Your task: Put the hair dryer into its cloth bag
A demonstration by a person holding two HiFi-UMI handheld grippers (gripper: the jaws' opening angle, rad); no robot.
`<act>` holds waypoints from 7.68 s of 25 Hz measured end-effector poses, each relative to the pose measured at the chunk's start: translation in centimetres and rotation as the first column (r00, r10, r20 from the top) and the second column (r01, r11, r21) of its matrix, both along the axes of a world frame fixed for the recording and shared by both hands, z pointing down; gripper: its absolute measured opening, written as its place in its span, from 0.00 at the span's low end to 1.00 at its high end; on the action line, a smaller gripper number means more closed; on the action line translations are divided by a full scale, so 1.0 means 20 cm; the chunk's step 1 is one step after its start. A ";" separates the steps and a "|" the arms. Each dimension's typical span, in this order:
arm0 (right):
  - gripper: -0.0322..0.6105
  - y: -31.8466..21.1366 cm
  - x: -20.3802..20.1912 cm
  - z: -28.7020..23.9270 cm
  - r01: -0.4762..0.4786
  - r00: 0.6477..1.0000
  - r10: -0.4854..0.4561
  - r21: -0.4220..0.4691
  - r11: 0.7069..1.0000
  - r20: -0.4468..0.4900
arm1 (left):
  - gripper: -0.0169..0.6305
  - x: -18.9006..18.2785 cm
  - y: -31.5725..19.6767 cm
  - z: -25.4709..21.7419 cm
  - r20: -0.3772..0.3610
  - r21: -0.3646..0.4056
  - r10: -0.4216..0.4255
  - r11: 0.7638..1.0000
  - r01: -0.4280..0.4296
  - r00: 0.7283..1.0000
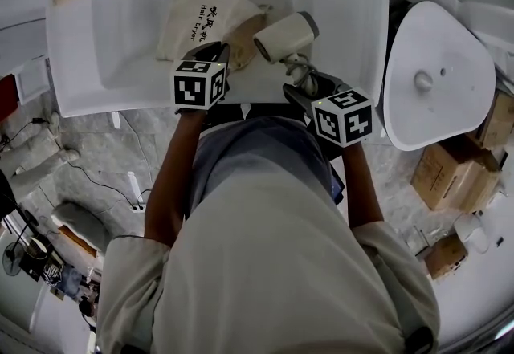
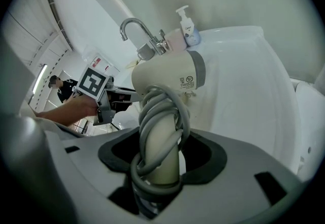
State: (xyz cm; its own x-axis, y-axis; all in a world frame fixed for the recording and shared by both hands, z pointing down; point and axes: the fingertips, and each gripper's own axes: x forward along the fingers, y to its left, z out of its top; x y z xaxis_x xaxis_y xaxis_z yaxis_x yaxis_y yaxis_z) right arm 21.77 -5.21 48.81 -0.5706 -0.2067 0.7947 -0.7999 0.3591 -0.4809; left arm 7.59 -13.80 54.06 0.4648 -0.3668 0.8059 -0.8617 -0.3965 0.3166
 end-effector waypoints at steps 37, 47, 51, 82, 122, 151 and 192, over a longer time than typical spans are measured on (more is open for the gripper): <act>0.43 0.19 -0.40 0.21 0.084 0.996 -0.080 -0.345 0.935 0.026 | 0.10 -0.17 0.05 -0.11 -0.210 0.038 0.044 0.999 -0.037 0.977; 0.43 0.19 -0.43 0.23 0.174 0.983 -0.182 -0.428 0.887 0.023 | 0.10 -0.14 0.07 -0.16 -0.224 0.058 0.078 0.996 -0.067 0.971; 0.43 0.17 -0.46 0.23 0.196 0.979 -0.202 -0.445 0.874 0.034 | 0.09 -0.16 0.07 -0.17 -0.224 0.070 0.082 0.995 -0.068 0.971; 0.43 0.05 -0.54 0.30 0.295 0.942 -0.335 -0.462 0.836 -0.003 | 0.09 -0.17 0.11 -0.20 -0.244 0.079 0.074 0.995 -0.056 0.967; 0.43 -0.23 -0.67 0.43 0.249 0.959 -0.282 -0.376 0.893 -0.036 | 0.09 -0.17 0.11 -0.24 -0.274 0.073 0.065 0.996 -0.046 0.959; 0.43 -0.40 -0.80 0.52 0.212 0.968 -0.238 -0.250 0.945 -0.076 | 0.09 -0.13 0.10 -0.28 -0.343 0.049 0.043 0.998 -0.028 0.938; 0.43 -0.45 -0.87 0.80 0.330 0.921 -0.347 -0.118 0.937 -0.179 | 0.09 -0.19 0.14 -0.14 -0.393 -0.101 -0.146 0.988 0.116 0.908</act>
